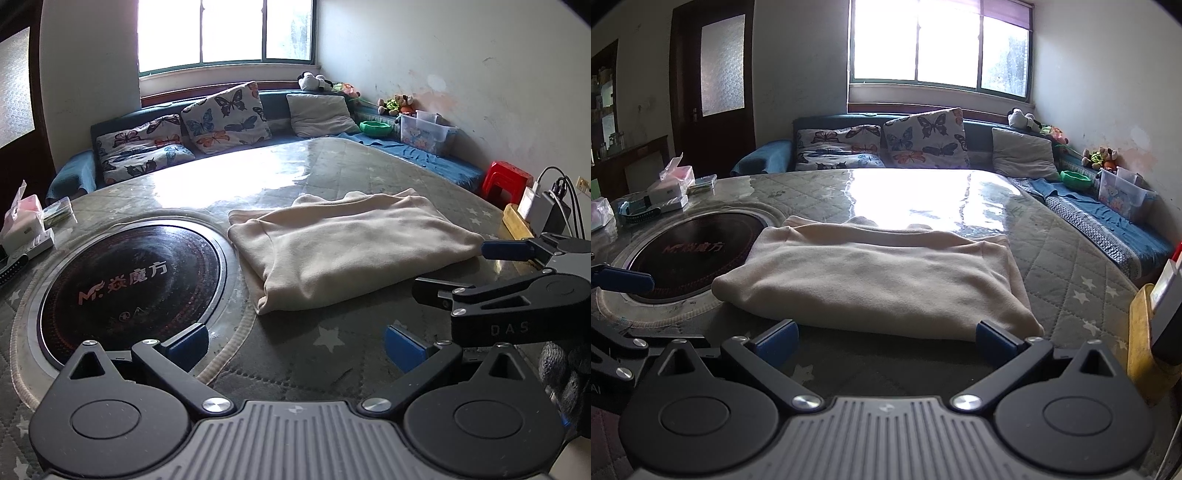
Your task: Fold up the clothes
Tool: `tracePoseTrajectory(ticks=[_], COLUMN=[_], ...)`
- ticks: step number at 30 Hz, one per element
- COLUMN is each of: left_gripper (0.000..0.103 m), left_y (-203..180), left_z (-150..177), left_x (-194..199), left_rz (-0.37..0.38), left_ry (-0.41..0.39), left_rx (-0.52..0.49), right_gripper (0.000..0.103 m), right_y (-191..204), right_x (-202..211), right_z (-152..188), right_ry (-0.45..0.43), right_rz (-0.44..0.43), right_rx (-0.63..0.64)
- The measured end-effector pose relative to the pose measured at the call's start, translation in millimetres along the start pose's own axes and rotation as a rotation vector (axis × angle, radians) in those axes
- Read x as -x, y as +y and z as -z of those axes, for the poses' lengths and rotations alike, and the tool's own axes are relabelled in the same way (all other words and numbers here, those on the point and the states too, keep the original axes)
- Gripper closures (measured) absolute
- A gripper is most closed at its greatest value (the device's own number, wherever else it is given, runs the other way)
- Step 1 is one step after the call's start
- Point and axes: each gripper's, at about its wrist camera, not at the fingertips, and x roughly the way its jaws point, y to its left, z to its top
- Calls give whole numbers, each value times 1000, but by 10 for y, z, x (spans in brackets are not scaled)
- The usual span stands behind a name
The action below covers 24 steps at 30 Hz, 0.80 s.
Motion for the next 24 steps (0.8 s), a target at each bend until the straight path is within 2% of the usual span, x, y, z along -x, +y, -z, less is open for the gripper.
tracePoseTrajectory(ticks=[24], left_gripper=[0], left_y=[-5], left_z=[-9], left_x=[-117], left_rz=[7], left_ry=[30], left_rx=[-1], right_gripper=[0], right_y=[-26], right_x=[-85], right_z=[13], right_ry=[25], right_rz=[6], right_rx=[-8])
